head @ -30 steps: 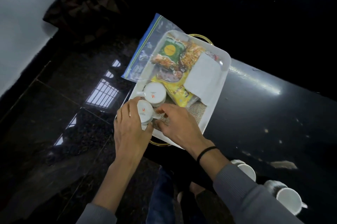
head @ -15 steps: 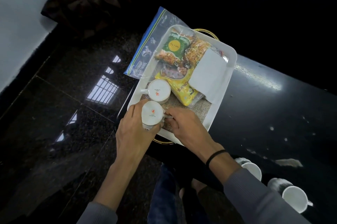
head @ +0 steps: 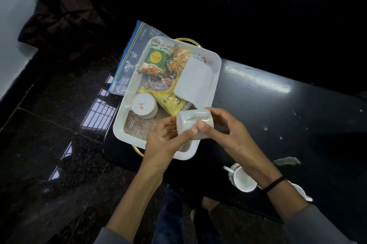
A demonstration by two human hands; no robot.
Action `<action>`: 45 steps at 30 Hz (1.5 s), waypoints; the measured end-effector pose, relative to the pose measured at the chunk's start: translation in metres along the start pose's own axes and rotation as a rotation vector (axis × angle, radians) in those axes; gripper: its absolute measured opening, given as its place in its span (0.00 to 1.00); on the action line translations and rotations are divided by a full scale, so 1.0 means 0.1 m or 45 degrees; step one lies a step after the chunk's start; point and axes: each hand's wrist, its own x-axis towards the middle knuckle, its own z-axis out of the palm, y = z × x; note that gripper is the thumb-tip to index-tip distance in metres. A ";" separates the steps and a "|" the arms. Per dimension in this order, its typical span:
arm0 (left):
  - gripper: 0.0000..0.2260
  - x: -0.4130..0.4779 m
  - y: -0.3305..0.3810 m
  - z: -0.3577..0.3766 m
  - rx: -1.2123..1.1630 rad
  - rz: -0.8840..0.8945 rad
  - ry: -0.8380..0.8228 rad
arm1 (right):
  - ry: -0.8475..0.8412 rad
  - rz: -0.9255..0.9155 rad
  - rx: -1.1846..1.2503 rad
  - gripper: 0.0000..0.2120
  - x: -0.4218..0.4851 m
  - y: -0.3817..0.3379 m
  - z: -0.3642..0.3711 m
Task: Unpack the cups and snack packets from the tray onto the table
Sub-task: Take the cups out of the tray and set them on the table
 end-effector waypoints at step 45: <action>0.12 0.15 -0.64 1.05 0.413 -0.358 -0.304 | 0.312 -0.031 -1.001 0.29 -0.36 0.94 -0.99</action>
